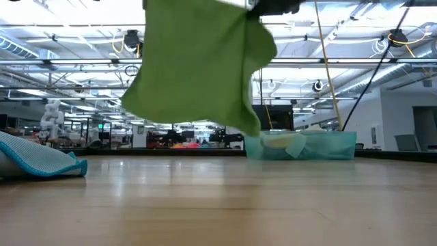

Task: Fold microfiber towels
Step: Fold the green microfiber cloth

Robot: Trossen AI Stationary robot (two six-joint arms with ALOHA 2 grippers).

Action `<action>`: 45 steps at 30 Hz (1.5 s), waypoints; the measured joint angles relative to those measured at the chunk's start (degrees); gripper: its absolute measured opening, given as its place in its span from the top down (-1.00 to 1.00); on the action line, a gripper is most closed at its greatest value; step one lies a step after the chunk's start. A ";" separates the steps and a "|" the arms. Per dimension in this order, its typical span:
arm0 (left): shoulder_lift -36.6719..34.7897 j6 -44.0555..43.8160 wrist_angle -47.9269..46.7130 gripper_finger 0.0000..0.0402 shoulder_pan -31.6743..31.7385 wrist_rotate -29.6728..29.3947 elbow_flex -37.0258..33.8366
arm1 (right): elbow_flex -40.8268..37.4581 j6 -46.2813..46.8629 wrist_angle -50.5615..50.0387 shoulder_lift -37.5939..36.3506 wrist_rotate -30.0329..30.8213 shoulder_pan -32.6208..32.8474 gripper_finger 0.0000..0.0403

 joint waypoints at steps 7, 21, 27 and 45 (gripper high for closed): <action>-4.70 -24.67 -26.92 0.98 -3.20 15.56 -0.21 | -3.22 20.57 -5.96 -2.94 -20.28 4.47 0.99; 14.38 -53.59 -24.31 0.98 -13.92 25.69 -10.66 | -11.94 44.69 5.92 18.13 -36.12 15.29 0.98; 20.32 -53.46 -19.53 0.95 -15.50 25.75 -10.69 | -12.01 45.92 9.03 23.03 -36.31 16.77 0.88; 20.88 -55.25 -21.07 0.95 -15.38 19.49 -10.73 | -11.89 58.73 -1.58 23.14 -2.49 41.22 0.20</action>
